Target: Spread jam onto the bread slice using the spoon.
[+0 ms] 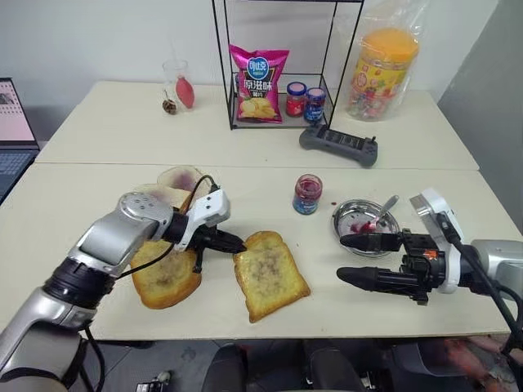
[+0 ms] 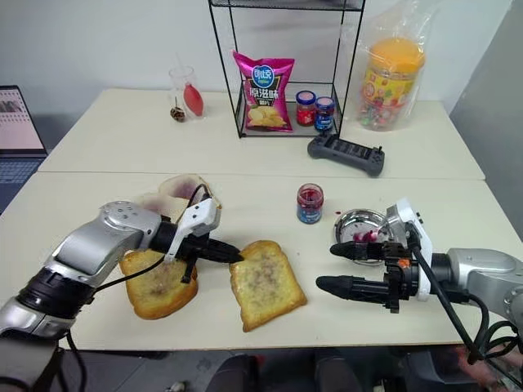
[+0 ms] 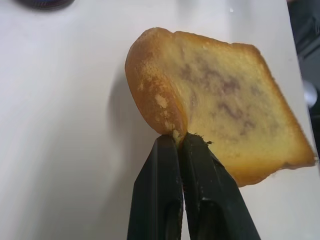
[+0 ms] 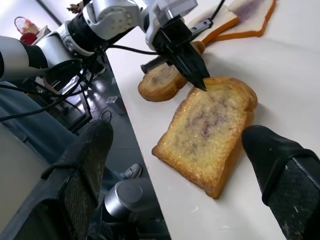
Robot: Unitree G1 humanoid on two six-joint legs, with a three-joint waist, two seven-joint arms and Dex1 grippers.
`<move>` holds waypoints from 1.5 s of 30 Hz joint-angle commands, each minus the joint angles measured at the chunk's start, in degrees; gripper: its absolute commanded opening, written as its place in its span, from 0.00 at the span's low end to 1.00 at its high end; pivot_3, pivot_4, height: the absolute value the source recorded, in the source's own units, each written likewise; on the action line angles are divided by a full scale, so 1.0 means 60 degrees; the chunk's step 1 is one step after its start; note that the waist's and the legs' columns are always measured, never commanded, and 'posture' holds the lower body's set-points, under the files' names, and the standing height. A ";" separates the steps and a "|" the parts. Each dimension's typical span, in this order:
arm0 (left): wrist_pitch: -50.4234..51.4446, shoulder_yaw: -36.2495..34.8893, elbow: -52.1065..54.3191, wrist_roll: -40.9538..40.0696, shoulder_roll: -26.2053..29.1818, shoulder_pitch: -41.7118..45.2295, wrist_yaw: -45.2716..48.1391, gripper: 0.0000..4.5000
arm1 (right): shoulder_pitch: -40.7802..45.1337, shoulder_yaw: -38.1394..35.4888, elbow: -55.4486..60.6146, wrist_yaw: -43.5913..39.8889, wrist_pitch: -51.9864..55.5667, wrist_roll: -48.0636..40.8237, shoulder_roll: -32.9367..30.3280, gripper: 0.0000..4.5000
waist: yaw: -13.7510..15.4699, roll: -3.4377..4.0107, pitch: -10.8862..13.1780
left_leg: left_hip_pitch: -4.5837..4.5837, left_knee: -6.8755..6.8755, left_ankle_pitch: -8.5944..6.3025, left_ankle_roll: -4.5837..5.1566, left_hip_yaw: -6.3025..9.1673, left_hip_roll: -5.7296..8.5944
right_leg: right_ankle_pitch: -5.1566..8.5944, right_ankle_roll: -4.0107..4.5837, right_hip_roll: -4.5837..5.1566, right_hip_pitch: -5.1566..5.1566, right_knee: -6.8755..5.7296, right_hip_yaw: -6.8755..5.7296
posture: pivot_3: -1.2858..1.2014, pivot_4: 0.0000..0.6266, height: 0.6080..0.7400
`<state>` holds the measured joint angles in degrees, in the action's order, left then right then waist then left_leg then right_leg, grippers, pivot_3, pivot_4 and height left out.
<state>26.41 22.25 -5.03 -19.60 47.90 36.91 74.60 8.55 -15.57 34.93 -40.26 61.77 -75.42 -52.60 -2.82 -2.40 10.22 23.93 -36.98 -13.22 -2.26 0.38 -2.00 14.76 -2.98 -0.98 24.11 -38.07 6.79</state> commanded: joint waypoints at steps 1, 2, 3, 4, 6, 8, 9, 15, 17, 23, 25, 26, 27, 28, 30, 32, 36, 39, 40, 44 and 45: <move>-0.0765 -0.0024 -0.0717 0.0582 -0.0720 0.0595 0.0077 0.00 | -0.0024 -0.0223 0.0152 0.0321 -0.0286 -0.0049 0.0002 1.00 | 0.0008 0.0000 0.0000 | 0.0000 -0.0005 0.0000 0.0000 0.0001 0.0008 | -0.0004 -0.0007 0.0006 -0.0004 0.0000 0.0003 | 0.52 0.24 1.00; -0.0840 -0.0052 -0.0863 0.0677 -0.0862 0.0664 0.0123 0.00 | -0.0022 -0.0215 0.0126 0.0348 -0.0318 0.0007 -0.0004 1.00 | 0.0023 0.0000 0.0000 | 0.0001 -0.0010 0.0000 0.0001 0.0003 0.0014 | -0.0009 -0.0020 0.0010 -0.0005 0.0000 0.0006 | 0.52 0.24 1.00; -0.0868 -0.0065 -0.0887 0.0739 -0.0866 0.0637 0.0283 0.06 | -0.0057 -0.0257 0.0085 0.0417 -0.0322 -0.0044 0.0002 1.00 | 0.0022 -0.0001 0.0000 | 0.0003 -0.0014 0.0001 0.0002 0.0008 0.0021 | -0.0012 -0.0030 0.0013 -0.0006 -0.0002 0.0005 | 0.52 0.24 1.00; -0.0904 -0.0099 -0.0920 0.0802 -0.0838 0.0585 0.0395 0.11 | -0.0151 -0.0334 0.0056 0.0439 -0.0324 -0.0076 -0.0020 1.00 | 0.0003 -0.0001 0.0000 | 0.0003 -0.0015 0.0002 0.0003 0.0009 0.0021 | -0.0015 -0.0041 0.0013 -0.0007 0.0002 0.0007 | 0.52 0.24 1.00; -0.0901 -0.0321 -0.1098 0.0810 -0.0912 0.0566 0.0426 0.18 | -0.0445 -0.0557 -0.0016 0.0368 -0.0374 0.0059 -0.0135 1.00 | -0.0008 0.0000 0.0000 | 0.0000 -0.0016 0.0003 0.0004 0.0009 0.0022 | -0.0017 -0.0041 0.0012 -0.0008 -0.0003 0.0012 | 0.52 0.24 1.00; -0.0827 -0.0471 -0.1167 0.0746 -0.0998 0.0596 0.0464 0.27 | -0.0573 -0.0673 -0.0098 0.0356 -0.0438 0.0143 -0.0192 1.00 | 0.0005 0.0000 0.0000 | -0.0001 -0.0014 0.0003 0.0005 0.0019 0.0022 | -0.0016 -0.0040 0.0012 -0.0007 -0.0009 0.0006 | 0.52 0.24 1.00; -0.0823 -0.0488 -0.1185 0.0786 -0.1021 0.0628 0.0449 0.31 | -0.0587 -0.0734 -0.0174 0.0380 -0.0479 0.0183 -0.0203 1.00 | 0.0003 0.0000 0.0000 | 0.0000 -0.0014 0.0003 0.0005 0.0027 0.0022 | -0.0016 -0.0040 0.0011 -0.0008 -0.0009 -0.0001 | 0.52 0.24 1.00; -0.1182 -0.0845 -0.1520 0.1128 -0.1199 0.0878 0.0021 0.60 | -0.0861 -0.1251 -0.0713 0.0449 -0.0574 0.0429 -0.0187 1.00 | 0.0016 0.0000 -0.0001 | 0.0000 -0.0017 0.0004 0.0007 0.0040 0.0026 | -0.0017 -0.0041 0.0012 -0.0015 -0.0009 -0.0006 | 0.52 0.24 1.00; -0.1108 -0.0956 -0.1518 0.1091 -0.1244 0.0932 0.0032 0.70 | -0.0982 -0.1415 -0.0972 0.0442 -0.0627 0.0553 -0.0170 1.00 | 0.0026 0.0000 0.0000 | 0.0001 -0.0017 0.0005 0.0007 0.0048 0.0027 | -0.0017 -0.0040 0.0012 -0.0017 -0.0008 -0.0012 | 0.52 0.24 1.00; -0.0871 -0.1552 -0.0753 0.0645 -0.1275 0.0996 0.0007 0.95 | -0.0897 -0.2083 -0.2406 0.1432 -0.1034 0.1154 0.0452 1.00 | 0.0026 0.0000 -0.0001 | 0.0002 -0.0019 0.0005 0.0008 0.0051 0.0028 | -0.0023 -0.0032 0.0012 -0.0019 -0.0010 -0.0013 | 0.52 0.24 1.00; -0.0115 -0.1860 0.0253 -0.0177 -0.1246 0.0891 0.0289 0.99 | -0.0845 -0.2232 -0.2863 0.1602 -0.0937 0.1106 0.0602 1.00 | 0.0023 0.0000 -0.0001 | 0.0003 -0.0019 0.0006 0.0008 0.0050 0.0031 | -0.0025 -0.0029 0.0015 -0.0018 -0.0013 -0.0011 | 0.52 0.24 1.00; 0.0220 -0.1975 0.0703 -0.0523 -0.1245 0.0834 0.0374 0.99 | -0.0809 -0.2286 -0.3060 0.1660 -0.0896 0.1088 0.0650 1.00 | 0.0020 0.0000 -0.0001 | 0.0004 -0.0018 0.0006 0.0008 0.0051 0.0031 | -0.0025 -0.0029 0.0014 -0.0017 -0.0013 -0.0012 | 0.52 0.24 1.00; 0.0497 -0.2056 0.1167 -0.0809 -0.1258 0.0759 0.0389 0.99 | -0.0658 -0.2326 -0.3355 0.1819 -0.0770 0.0910 0.0750 1.00 | 0.0018 0.0005 -0.0003 | 0.0007 -0.0017 0.0006 0.0008 0.0054 0.0029 | -0.0025 -0.0028 0.0014 -0.0017 -0.0011 -0.0015 | 0.52 0.24 1.00; 0.0791 -0.2170 0.1703 -0.1159 -0.1283 0.0678 0.0365 0.99 | -0.0373 -0.2343 -0.3823 0.2089 -0.0648 0.0686 0.0943 1.00 | 0.0010 0.0006 -0.0005 | 0.0007 -0.0016 0.0006 0.0008 0.0052 0.0029 | -0.0026 -0.0026 0.0015 -0.0017 -0.0011 -0.0013 | 0.52 0.24 1.00; 0.1148 -0.2271 0.2396 -0.1491 -0.1342 0.0544 0.0176 0.99 | 0.0086 -0.2296 -0.4642 0.2394 -0.0529 0.0611 0.1209 1.00 | -0.0028 0.0013 -0.0008 | 0.0003 -0.0017 0.0006 0.0008 0.0051 0.0029 | -0.0027 -0.0026 0.0015 -0.0018 -0.0011 -0.0011 | 0.52 0.24 1.00; 0.1298 -0.2302 0.2802 -0.1622 -0.1393 0.0408 -0.0056 0.99 | 0.0556 -0.2241 -0.5430 0.2661 -0.0473 0.0733 0.1466 1.00 | -0.0058 0.0028 -0.0015 | -0.0009 -0.0018 0.0006 0.0009 0.0049 0.0030 | -0.0027 -0.0027 0.0015 -0.0026 -0.0016 -0.0007 | 0.52 0.24 1.00; 0.1544 -0.2425 0.3372 -0.1845 -0.1748 0.0105 -0.0789 0.99 | 0.1653 -0.2093 -0.7230 0.3064 -0.0269 0.0824 0.2129 1.00 | -0.0095 0.0033 -0.0015 | -0.0030 -0.0016 0.0019 0.0031 0.0060 0.0034 | -0.0024 -0.0037 0.0011 -0.0047 -0.0022 -0.0016 | 0.52 0.24 1.00; 0.1448 -0.2366 0.3719 -0.1702 -0.1848 -0.0222 -0.1085 0.99 | 0.2265 -0.1930 -0.8395 0.3013 -0.0249 0.1227 0.2461 1.00 | -0.0091 0.0045 -0.0011 | -0.0044 -0.0019 0.0026 0.0042 0.0061 0.0039 | -0.0037 -0.0045 0.0010 -0.0064 -0.0017 -0.0011 | 0.52 0.24 1.00; 0.1488 -0.2379 0.3842 -0.1716 -0.1868 -0.0342 -0.1200 0.99 | 0.2498 -0.1821 -0.8892 0.2925 -0.0359 0.1483 0.2572 1.00 | -0.0093 0.0047 -0.0012 | -0.0045 -0.0018 0.0026 0.0042 0.0062 0.0039 | -0.0036 -0.0045 0.0010 -0.0066 -0.0018 -0.0013 | 0.52 0.24 1.00; 0.1681 -0.2550 0.4149 -0.1862 -0.1892 -0.0603 -0.1570 0.99 | 0.3067 -0.1402 -1.0072 0.2342 -0.0737 0.2437 0.2716 1.00 | -0.0097 0.0061 -0.0005 | -0.0050 -0.0017 0.0026 0.0042 0.0054 0.0042 | -0.0038 -0.0047 0.0012 -0.0075 -0.0004 -0.0005 | 0.52 0.24 1.00; 0.1716 -0.2570 0.4216 -0.1872 -0.1871 -0.0644 -0.1633 0.99 | 0.3234 -0.1313 -1.0412 0.2193 -0.0855 0.2685 0.2727 1.00 | -0.0098 0.0062 -0.0004 | -0.0048 -0.0016 0.0026 0.0042 0.0057 0.0043 | -0.0038 -0.0048 0.0013 -0.0075 -0.0004 -0.0009 | 0.52 0.24 1.00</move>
<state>36.40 8.38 17.62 -29.35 36.52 32.84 65.71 26.13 -23.23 -25.95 -24.87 58.41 -61.22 -35.76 -3.41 -2.03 10.19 23.64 -37.07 -13.07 -2.01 0.73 -1.75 14.53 -3.27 -0.90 23.66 -38.08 6.73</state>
